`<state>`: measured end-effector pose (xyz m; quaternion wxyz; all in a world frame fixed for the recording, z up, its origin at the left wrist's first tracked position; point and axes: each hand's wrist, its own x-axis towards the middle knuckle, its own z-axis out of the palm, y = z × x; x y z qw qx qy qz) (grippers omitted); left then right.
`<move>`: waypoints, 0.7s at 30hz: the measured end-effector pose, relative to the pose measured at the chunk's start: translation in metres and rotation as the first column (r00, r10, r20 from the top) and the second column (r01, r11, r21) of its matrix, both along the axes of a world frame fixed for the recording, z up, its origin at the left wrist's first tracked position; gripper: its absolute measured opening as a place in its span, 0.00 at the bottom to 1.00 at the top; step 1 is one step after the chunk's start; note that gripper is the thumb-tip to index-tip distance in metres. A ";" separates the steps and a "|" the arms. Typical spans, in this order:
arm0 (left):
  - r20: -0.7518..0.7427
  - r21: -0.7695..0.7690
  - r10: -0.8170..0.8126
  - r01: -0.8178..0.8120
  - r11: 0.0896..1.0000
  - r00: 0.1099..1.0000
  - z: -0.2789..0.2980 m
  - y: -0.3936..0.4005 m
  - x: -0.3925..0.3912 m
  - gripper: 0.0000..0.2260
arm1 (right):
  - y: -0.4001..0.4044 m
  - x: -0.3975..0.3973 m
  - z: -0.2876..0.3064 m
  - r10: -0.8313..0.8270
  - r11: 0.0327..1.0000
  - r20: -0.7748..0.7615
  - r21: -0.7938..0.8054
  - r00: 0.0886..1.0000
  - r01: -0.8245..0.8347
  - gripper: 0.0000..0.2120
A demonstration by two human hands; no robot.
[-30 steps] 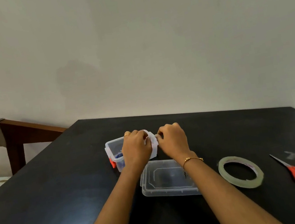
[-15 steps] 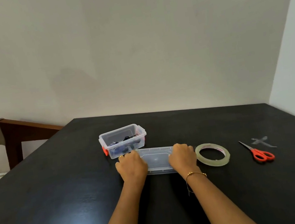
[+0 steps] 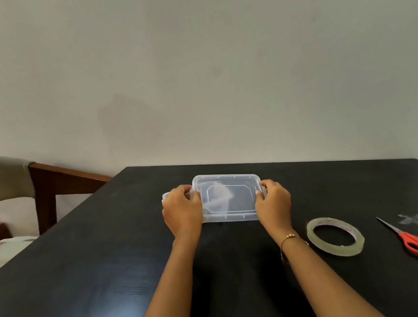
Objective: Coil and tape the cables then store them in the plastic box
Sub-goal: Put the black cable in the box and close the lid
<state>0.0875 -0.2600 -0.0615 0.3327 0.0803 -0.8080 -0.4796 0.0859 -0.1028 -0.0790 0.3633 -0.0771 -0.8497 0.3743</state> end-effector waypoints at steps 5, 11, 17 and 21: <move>-0.020 0.097 0.020 -0.018 0.995 1.000 0.005 -0.038 -0.030 0.06 | -0.029 -0.040 0.013 0.082 0.995 -0.010 -0.049 0.997 -0.082 0.08; -0.013 0.209 0.062 -0.058 0.976 0.998 -0.014 -0.056 -0.050 0.06 | -0.048 -0.081 0.009 0.187 0.981 0.033 -0.058 0.982 -0.185 0.11; 0.016 0.324 0.053 -0.055 0.944 0.998 -0.023 -0.055 -0.056 0.04 | -0.052 -0.100 -0.001 0.181 0.980 0.070 -0.099 0.981 -0.173 0.10; 0.088 0.417 0.049 -0.081 0.905 0.995 -0.027 -0.060 -0.060 0.05 | -0.055 -0.102 -0.005 0.178 0.965 0.103 -0.212 0.979 -0.153 0.11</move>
